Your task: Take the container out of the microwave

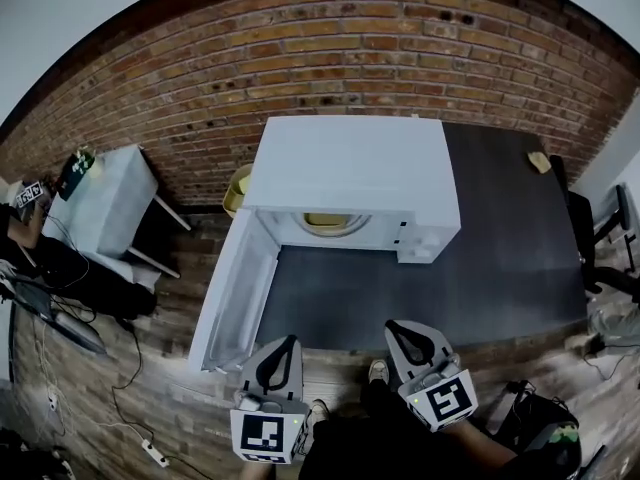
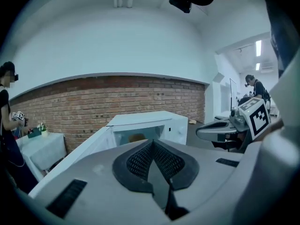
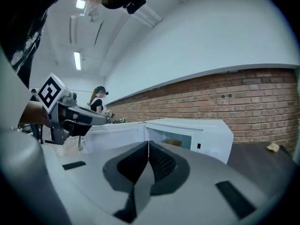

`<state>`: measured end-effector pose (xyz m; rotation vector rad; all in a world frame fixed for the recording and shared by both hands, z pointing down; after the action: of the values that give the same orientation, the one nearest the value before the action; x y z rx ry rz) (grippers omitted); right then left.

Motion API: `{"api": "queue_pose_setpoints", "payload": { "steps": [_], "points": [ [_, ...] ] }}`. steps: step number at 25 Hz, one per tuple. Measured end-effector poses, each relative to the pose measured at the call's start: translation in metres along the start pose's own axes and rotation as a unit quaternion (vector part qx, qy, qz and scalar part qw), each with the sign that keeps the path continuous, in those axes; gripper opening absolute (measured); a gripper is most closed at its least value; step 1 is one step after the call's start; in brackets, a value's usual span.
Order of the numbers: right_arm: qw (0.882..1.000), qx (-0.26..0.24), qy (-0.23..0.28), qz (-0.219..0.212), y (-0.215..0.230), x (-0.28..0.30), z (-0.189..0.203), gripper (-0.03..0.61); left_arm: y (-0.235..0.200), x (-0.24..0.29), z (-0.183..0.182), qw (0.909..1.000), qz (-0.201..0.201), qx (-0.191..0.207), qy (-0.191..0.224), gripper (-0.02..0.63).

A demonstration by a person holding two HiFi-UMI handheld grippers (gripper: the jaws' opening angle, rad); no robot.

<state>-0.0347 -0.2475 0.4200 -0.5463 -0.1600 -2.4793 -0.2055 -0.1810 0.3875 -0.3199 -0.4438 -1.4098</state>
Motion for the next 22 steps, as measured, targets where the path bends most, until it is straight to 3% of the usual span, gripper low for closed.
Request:
{"api": "queue_pose_setpoints", "payload": {
  "steps": [3,6,8,12,15,19,22],
  "points": [
    [1.0,0.002,-0.007,-0.011,0.01,0.001,0.007,0.063,0.014,0.01,-0.007,0.9991,-0.009,0.038,0.016,0.008],
    [1.0,-0.013,0.0,-0.021,0.02,-0.001,0.008,0.063,0.028,0.015,-0.013,0.999,-0.002,0.032,0.03,0.008],
    [0.999,-0.016,-0.002,-0.029,0.027,0.0,0.011,0.063,0.035,0.019,-0.012,0.9984,-0.004,0.049,0.029,0.008],
    [0.998,-0.014,-0.018,-0.061,0.031,0.009,0.021,0.063,0.039,0.022,-0.002,0.9934,-0.058,0.099,0.0,0.008],
    [0.997,-0.017,-0.018,-0.075,0.03,0.016,0.019,0.063,0.039,0.033,0.012,0.9864,-0.08,0.136,-0.044,0.008],
    [0.997,-0.028,0.005,-0.071,0.037,0.022,0.012,0.063,0.03,0.07,0.023,0.9716,-0.102,0.201,-0.071,0.009],
    [0.998,-0.021,0.006,-0.059,0.048,0.02,0.011,0.063,0.011,0.096,0.027,0.9611,-0.126,0.226,-0.095,0.009]
  ]
}}
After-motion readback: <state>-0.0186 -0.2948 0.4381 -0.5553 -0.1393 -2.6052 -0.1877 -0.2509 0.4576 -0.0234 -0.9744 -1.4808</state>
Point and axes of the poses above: the fingertips, and each gripper's own axes: x forward along the fingers, y to its right, z out of its underside, the point moved 4 cm from there along -x, backward along the fingers, and after that the axes turned 12 degrees about -y, right-handed, at the moved point
